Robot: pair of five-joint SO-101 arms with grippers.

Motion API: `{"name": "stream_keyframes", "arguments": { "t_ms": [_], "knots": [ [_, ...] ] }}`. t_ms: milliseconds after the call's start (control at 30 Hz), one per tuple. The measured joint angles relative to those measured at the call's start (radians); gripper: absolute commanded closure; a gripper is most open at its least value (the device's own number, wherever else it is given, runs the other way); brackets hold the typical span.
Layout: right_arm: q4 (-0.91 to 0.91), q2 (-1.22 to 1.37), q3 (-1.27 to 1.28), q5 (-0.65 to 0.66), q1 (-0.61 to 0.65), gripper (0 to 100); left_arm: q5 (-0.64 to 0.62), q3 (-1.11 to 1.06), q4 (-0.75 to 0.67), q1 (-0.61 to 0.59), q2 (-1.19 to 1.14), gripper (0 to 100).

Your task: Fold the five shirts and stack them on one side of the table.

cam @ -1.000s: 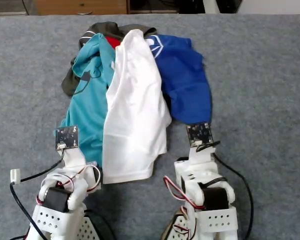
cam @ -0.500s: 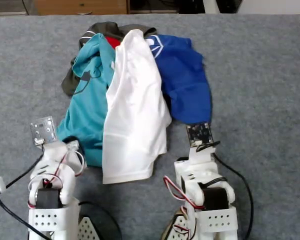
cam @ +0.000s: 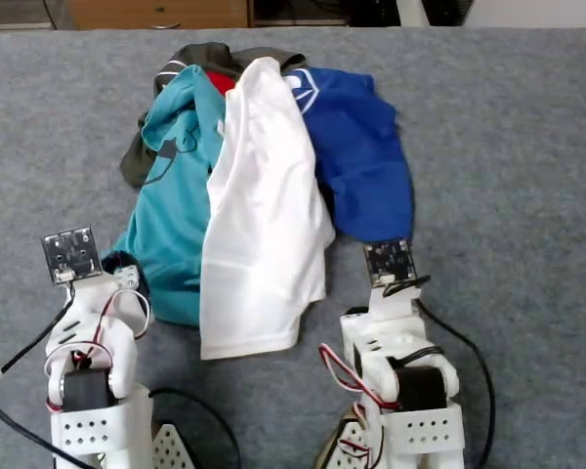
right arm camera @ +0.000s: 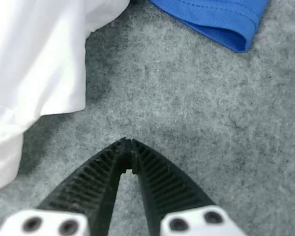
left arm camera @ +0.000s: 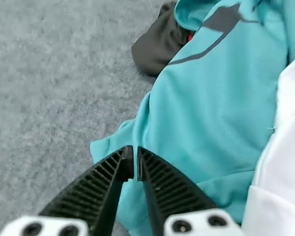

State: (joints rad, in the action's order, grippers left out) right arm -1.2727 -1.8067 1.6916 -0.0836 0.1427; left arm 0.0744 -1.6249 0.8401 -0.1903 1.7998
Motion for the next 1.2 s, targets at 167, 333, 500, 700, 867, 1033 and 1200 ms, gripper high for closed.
{"name": "stream_keyframes", "arguments": {
  "t_ms": [167,333,500,700,867,1033,1200],
  "knots": [
    [0.000,0.000,0.000,0.000,0.000,98.5,0.138,0.083,0.000,0.000,0.000,96],
    [0.000,0.000,0.000,0.000,0.000,98.5,0.230,0.249,0.000,-0.003,-0.068,97],
    [0.000,0.000,0.000,0.000,0.000,98.5,0.213,0.546,0.023,-0.072,-0.370,97],
    [0.000,0.000,0.000,0.000,0.000,98.5,0.143,0.964,0.284,-0.101,-0.937,97],
    [0.000,0.000,0.000,0.000,0.000,98.5,0.138,1.145,0.399,-0.095,-1.258,97],
    [0.000,0.000,0.000,0.000,0.000,98.5,0.132,1.177,0.410,-0.003,-1.316,97],
    [0.000,0.000,0.000,0.000,0.000,98.5,0.084,1.180,0.410,0.106,-1.316,97]
  ]
}}
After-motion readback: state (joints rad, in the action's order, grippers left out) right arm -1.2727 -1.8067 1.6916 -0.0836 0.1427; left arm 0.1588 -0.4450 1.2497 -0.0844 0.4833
